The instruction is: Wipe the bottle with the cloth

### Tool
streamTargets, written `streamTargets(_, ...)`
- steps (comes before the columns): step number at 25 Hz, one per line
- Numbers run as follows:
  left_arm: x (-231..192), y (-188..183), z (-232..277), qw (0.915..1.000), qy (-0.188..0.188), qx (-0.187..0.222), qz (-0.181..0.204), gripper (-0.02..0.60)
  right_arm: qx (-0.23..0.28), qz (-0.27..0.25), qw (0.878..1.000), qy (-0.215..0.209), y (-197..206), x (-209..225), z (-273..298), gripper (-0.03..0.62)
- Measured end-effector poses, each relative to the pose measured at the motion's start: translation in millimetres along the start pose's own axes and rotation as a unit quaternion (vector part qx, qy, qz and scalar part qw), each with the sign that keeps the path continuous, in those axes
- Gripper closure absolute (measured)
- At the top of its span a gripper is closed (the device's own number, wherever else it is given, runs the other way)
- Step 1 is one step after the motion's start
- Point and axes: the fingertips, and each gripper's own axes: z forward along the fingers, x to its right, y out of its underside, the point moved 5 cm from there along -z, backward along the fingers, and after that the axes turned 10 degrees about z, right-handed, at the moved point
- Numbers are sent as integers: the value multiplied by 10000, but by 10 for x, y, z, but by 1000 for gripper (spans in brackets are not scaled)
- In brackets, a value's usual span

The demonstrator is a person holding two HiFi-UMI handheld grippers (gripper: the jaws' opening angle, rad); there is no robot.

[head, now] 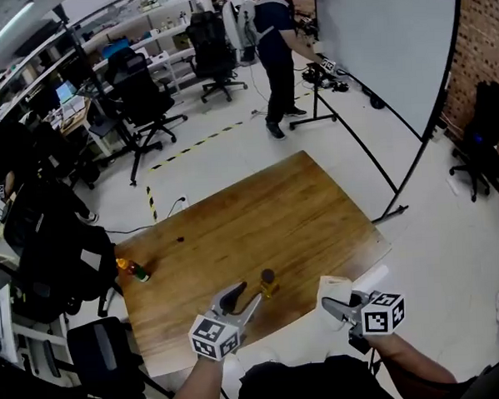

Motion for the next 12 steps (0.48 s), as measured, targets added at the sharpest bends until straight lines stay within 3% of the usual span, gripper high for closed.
streamTargets(3, 156, 35, -274, 9932, -915, -108, -706, 447, -196, -486, 9986, -109, -97, -39, -73, 522)
streamTargets(6, 440, 164, -502, 9718, -1842, -476, -1396, 563, -513, -833, 9943, -427, -178, -107, -171, 521)
streamTargets(9, 886, 268, -594, 9566, -2229, -702, -1744, 565, -612, -1033, 9906, -651, -200, -111, -403, 520)
streamTargets(12, 1300, 318, -608, 9510, -2470, -677, -1730, 565, -859, -1189, 9850, -907, -152, -100, -619, 520)
